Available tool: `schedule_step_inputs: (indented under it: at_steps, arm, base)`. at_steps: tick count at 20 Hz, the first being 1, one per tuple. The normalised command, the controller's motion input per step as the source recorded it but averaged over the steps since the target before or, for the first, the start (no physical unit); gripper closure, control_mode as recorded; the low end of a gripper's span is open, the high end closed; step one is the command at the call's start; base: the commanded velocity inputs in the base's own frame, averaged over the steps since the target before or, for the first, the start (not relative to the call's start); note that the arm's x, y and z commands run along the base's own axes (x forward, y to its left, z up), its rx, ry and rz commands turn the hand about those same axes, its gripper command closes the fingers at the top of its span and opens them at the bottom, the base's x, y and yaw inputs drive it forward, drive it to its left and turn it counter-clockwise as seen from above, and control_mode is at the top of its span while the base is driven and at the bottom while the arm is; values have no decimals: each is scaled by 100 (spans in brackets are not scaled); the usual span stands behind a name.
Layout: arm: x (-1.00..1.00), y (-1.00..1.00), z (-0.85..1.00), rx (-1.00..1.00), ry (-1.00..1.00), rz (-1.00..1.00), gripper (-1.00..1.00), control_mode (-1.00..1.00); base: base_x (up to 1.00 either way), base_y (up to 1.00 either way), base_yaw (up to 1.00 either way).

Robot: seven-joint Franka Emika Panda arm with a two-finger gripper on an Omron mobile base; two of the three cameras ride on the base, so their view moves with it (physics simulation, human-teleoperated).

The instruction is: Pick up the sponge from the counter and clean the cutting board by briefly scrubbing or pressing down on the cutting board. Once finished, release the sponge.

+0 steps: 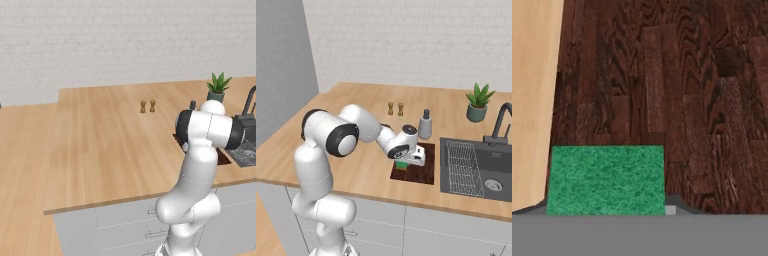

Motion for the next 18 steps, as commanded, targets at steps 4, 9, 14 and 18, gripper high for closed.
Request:
schedule_step_inputs:
  at_steps: [4,9,14,18]
  arm:
    - [0,0,37,0,1,-4,100,-100]
    - [12,-2,21,0,0,-4,100,-100]
    - [19,-1,-23,0,-1,0,100,-100]
    - [11,0,-92,0,0,0,100,-100]
  base:
    - [0,0,0]
    - [0,0,0]
    - [0,0,0]
    - [0,0,0]
